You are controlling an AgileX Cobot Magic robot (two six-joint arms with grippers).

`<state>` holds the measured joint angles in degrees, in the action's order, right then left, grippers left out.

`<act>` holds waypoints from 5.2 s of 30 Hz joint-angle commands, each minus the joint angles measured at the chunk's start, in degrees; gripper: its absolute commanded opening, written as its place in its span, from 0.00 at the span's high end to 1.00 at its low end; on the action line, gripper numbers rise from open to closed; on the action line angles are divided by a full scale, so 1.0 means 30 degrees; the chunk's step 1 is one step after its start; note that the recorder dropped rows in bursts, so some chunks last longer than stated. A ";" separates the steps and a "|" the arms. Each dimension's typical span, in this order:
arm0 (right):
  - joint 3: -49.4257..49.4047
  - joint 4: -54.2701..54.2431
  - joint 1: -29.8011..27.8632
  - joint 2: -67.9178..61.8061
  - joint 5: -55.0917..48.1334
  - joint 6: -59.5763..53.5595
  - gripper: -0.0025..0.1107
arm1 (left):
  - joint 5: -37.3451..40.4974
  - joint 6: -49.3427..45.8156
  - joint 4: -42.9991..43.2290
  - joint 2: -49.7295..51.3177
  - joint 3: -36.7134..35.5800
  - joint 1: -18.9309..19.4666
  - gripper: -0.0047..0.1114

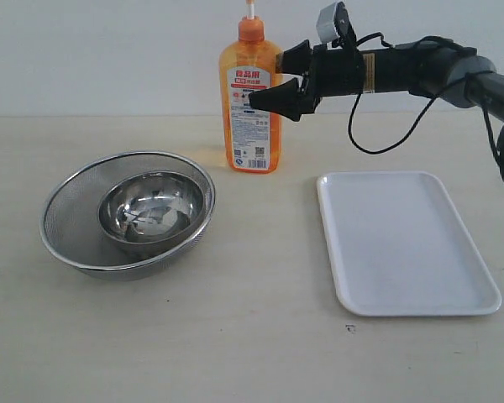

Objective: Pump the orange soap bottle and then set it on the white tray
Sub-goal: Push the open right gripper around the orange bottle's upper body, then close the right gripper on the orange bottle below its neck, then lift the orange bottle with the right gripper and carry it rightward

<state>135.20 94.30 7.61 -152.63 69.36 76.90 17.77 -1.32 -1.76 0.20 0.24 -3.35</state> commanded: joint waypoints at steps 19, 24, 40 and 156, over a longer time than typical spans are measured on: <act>0.0105 0.0337 0.1164 -0.0011 0.0203 -0.0248 0.05 | -0.0067 0.0138 -0.0196 -0.0067 -0.0079 0.0073 0.92; 0.0105 0.0337 0.1611 -0.0011 0.0203 -0.0284 0.05 | -0.0067 0.0138 -0.0196 -0.0067 -0.0079 0.0073 0.92; 0.0105 0.0374 0.1686 -0.0011 -0.0429 -0.0121 0.05 | -0.0067 0.0138 -0.0196 -0.0067 -0.0079 0.0073 0.92; 0.0105 0.0320 0.1185 -0.0011 -0.1320 0.4241 0.63 | -0.0067 0.0138 -0.0196 -0.0067 -0.0079 0.0073 0.92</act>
<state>135.42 94.66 11.92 -152.63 64.40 88.41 17.77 -1.20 -1.76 0.20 0.24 -3.35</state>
